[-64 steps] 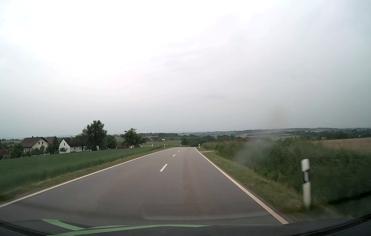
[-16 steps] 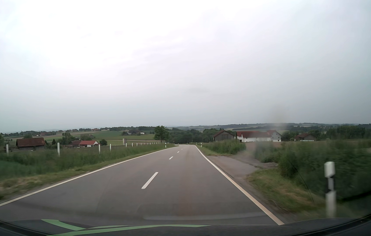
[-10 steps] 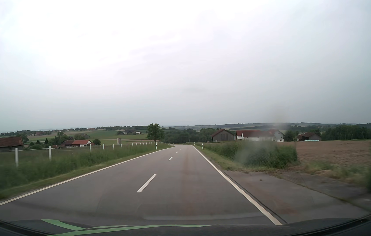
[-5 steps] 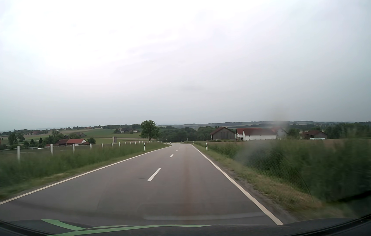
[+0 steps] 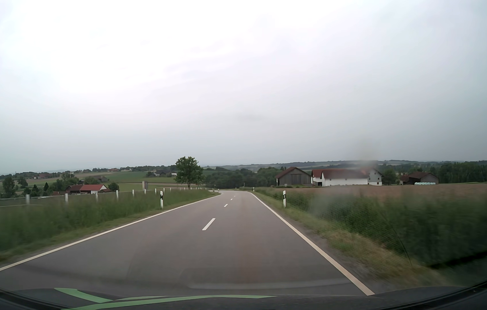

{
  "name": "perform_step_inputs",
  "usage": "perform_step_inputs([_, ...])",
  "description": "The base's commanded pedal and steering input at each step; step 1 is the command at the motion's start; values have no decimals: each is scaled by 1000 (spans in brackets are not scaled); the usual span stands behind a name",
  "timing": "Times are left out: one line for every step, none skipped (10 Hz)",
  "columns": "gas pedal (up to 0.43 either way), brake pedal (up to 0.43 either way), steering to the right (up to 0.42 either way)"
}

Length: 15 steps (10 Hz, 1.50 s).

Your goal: Follow the waypoints while adhering to traffic rules and regulations

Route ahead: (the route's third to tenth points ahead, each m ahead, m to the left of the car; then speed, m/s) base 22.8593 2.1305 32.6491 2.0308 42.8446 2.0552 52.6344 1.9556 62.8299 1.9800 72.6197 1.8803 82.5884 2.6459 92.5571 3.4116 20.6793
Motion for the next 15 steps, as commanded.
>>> perform_step_inputs([28,0,4])
perform_step_inputs([28,0,4])
perform_step_inputs([28,0,4])
perform_step_inputs([28,0,4])
perform_step_inputs([28,0,4])
perform_step_inputs([20,0,2])
perform_step_inputs([20,0,1])
perform_step_inputs([8,0,1])
perform_step_inputs([0,0,0])
perform_step_inputs([0,0,0])
perform_step_inputs([0,0,-2])
perform_step_inputs([0,0,-3])
perform_step_inputs([0,0,-3])
perform_step_inputs([0,0,-3])
perform_step_inputs([0,0,-3])
